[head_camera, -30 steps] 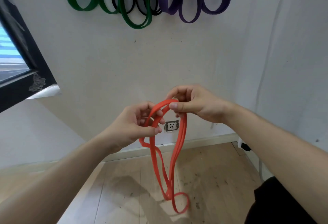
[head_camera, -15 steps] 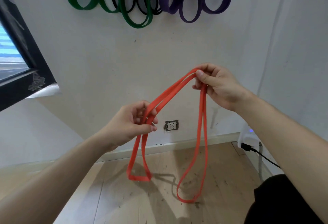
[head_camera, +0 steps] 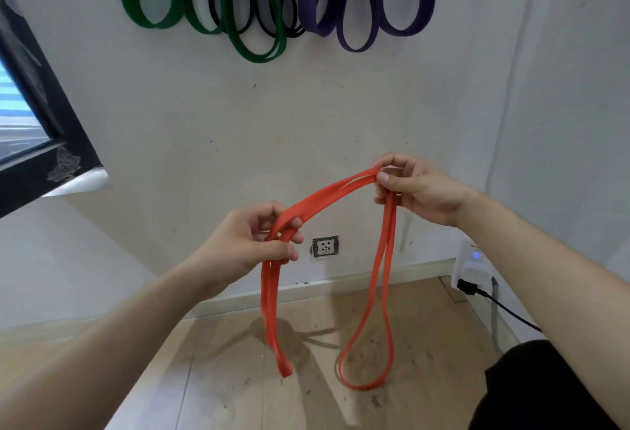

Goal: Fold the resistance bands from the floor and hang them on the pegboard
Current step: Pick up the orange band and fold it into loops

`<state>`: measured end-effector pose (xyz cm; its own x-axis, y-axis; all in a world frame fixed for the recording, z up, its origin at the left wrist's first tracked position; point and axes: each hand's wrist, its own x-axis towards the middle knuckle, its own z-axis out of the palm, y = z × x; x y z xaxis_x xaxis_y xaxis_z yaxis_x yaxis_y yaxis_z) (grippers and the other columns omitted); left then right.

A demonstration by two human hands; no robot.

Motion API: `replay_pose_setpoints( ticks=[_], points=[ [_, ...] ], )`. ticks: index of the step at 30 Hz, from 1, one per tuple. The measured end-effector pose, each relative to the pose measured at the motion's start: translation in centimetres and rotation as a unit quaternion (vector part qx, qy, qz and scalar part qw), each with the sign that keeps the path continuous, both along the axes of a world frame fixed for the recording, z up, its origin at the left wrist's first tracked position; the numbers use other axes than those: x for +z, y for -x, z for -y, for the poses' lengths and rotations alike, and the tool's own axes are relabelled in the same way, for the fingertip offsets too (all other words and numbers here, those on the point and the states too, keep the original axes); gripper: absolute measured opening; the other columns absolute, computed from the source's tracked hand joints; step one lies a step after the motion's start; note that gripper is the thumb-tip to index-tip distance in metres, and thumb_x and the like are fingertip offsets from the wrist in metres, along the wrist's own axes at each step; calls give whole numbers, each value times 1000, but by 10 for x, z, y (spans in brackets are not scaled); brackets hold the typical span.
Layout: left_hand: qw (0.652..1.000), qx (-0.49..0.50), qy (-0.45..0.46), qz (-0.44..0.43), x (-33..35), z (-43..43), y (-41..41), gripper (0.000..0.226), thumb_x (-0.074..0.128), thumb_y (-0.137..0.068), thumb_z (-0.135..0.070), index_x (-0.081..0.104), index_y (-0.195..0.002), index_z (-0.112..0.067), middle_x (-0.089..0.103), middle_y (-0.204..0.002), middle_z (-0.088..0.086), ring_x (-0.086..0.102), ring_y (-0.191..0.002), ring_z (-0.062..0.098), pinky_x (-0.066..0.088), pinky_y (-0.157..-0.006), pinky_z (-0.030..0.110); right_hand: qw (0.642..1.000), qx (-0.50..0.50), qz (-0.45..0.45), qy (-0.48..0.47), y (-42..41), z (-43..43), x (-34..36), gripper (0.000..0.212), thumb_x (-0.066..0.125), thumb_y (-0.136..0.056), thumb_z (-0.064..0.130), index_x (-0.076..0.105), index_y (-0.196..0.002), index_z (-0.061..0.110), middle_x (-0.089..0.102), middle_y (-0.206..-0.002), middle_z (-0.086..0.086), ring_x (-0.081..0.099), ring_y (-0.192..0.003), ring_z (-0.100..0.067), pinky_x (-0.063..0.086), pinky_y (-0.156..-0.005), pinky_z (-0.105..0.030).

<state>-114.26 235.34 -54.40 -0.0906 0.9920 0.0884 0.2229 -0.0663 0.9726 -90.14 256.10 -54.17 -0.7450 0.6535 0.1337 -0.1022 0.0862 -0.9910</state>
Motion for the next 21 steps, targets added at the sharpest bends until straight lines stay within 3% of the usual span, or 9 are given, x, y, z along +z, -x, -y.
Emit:
replay_pose_setpoints(
  ticks=[3,7,10,16,18,21],
  points=[
    [999,16,-3,29,0,-1,-2,23,75,-74,-6,66,-95,-5,70,-84,11,70,-71,25,59,-71,31,1000,10,-3,-4,3,1,2,11,61,-91,9,62,-101,14,57,-77,-8,58,-74,-21,50,-87,-41],
    [998,49,-13,35,1,-2,-2,14,75,-84,5,65,-89,-3,65,-76,8,68,-66,24,58,-69,30,996,67,56,0,2,1,-1,15,63,-92,11,61,-106,12,60,-79,-8,60,-79,-25,51,-85,-37],
    [997,62,-14,46,2,-2,2,15,78,-78,-1,67,-87,-4,65,-76,10,68,-66,23,57,-67,29,993,90,74,-2,5,5,-3,19,67,-90,12,62,-108,10,59,-78,-7,59,-76,-24,52,-87,-39],
    [996,61,7,72,3,-1,2,12,77,-75,-15,71,-83,-7,68,-77,19,67,-66,25,55,-63,27,1000,24,-2,1,12,10,3,13,68,-83,12,66,-95,14,52,-71,-6,48,-59,-18,47,-70,-33],
    [995,65,5,72,4,0,0,8,77,-83,-14,72,-85,-8,72,-84,18,68,-66,24,56,-64,28,1000,15,-13,3,13,10,3,14,68,-82,10,67,-95,13,51,-69,-6,47,-57,-17,44,-67,-32],
    [995,85,5,58,5,-1,-2,13,61,-98,-12,70,-97,-3,77,-94,12,71,-68,22,60,-68,31,1000,11,-18,-3,13,11,4,13,66,-85,6,65,-97,12,50,-69,-6,45,-57,-17,42,-65,-31]
  ],
)
